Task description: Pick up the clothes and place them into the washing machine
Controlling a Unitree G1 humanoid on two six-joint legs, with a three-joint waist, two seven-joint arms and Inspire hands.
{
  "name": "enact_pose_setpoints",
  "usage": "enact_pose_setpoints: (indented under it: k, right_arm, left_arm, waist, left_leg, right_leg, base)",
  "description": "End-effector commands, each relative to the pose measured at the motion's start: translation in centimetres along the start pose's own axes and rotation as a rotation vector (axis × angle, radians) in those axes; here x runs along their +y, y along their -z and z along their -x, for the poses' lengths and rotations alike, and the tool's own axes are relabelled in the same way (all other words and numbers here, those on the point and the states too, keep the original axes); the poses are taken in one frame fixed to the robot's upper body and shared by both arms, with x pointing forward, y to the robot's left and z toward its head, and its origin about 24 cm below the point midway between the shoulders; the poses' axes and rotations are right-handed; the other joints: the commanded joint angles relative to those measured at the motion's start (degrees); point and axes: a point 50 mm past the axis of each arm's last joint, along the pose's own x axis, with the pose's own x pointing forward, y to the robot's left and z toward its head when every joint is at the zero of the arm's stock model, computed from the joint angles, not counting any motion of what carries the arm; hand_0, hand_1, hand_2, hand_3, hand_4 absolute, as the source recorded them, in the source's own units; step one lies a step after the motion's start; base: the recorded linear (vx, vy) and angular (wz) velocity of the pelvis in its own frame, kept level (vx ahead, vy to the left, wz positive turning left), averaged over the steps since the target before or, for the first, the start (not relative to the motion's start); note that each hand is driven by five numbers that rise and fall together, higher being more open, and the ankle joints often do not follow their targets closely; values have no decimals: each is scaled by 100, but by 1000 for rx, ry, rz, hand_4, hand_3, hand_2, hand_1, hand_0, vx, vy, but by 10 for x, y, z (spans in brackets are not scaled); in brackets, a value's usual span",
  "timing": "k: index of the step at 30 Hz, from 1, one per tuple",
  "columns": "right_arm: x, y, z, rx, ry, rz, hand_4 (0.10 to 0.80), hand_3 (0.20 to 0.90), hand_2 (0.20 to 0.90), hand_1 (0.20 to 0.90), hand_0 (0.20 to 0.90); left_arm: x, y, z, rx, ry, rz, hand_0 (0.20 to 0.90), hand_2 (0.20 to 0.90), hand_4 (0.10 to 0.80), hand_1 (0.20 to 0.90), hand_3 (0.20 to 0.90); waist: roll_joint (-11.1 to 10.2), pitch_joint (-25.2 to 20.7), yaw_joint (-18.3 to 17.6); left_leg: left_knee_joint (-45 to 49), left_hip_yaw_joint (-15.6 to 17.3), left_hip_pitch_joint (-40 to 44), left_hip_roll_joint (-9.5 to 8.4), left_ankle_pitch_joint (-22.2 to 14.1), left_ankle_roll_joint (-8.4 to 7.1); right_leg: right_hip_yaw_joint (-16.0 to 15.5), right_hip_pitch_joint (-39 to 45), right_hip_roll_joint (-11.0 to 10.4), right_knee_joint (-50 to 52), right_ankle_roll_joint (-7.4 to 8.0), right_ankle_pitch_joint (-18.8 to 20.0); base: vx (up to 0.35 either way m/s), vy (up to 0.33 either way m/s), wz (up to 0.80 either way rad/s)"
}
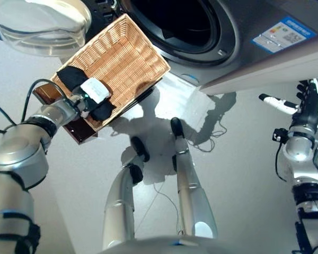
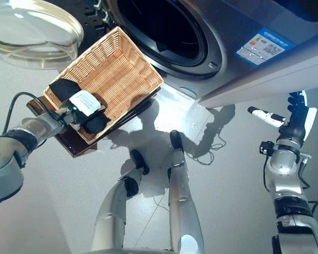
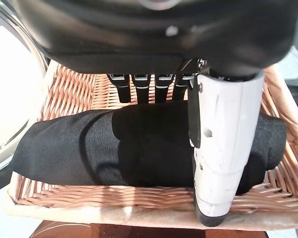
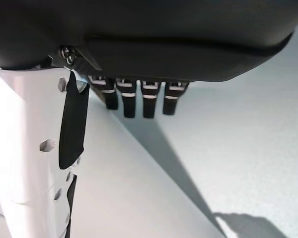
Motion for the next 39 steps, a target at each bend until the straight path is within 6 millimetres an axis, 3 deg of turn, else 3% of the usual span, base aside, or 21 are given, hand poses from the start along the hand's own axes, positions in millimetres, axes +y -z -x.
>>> enact_pose_setpoints:
  k: [1,6,18,26,36,39]
  right_arm:
    - [-9,-53,-4,-289,20,-64,800,900,900,900,900]
    - [-14,-38,8,-241,51,-83,800,900,900,900,900]
    - [-18,-24,18,-193,71,-90,800,900,900,900,900]
    - [-11,-12,25,-148,29,-62,800,900,900,900,900]
    - [-5,30,52,46,-46,-43,800,900,900,900,900]
    - [1,51,68,151,-107,-38,800,900,900,900,900]
  left_arm:
    - [19,27,2,108,-72,24,200,200,300,200,200]
    - [22,29,2,109,-82,22,200,200,300,200,200]
    - [33,28,-1,108,-144,31,200,200,300,200,200]
    - [38,28,-1,146,-233,75,200,200,300,200,200]
    - [7,7,4,220,-246,317,200,200,300,200,200]
    - [-4,-9,6,210,-248,414,200,200,300,200,200]
  waist:
    - [221,157,-115]
    - [238,125,-137]
    - [332,37,-139]
    - [352,-141,-80]
    - [197,-512,-28]
    - [124,-694,85]
  left_leg:
    - [-328,-340,264,195,-268,-794]
    - [-369,-361,264,215,-228,-808]
    - [-492,-363,385,224,-132,-850]
    - [-593,-409,639,287,-44,-903]
    - [-980,-463,1447,265,385,-992]
    - [-1249,-550,1900,223,509,-1050]
  right_leg:
    - [-125,595,7,-918,-331,88]
    - [-143,582,17,-917,-326,97]
    - [-144,666,41,-897,-321,83]
    - [-204,907,82,-856,-333,18]
    - [-406,1708,37,-888,-367,15]
    - [-540,2149,33,-975,-368,-45]
  base:
    - [0,0,0]
    - [0,-9,1]
    - [0,-3,0]
    - [3,-52,-2]
    - [-7,-92,-1]
    - [55,-91,7]
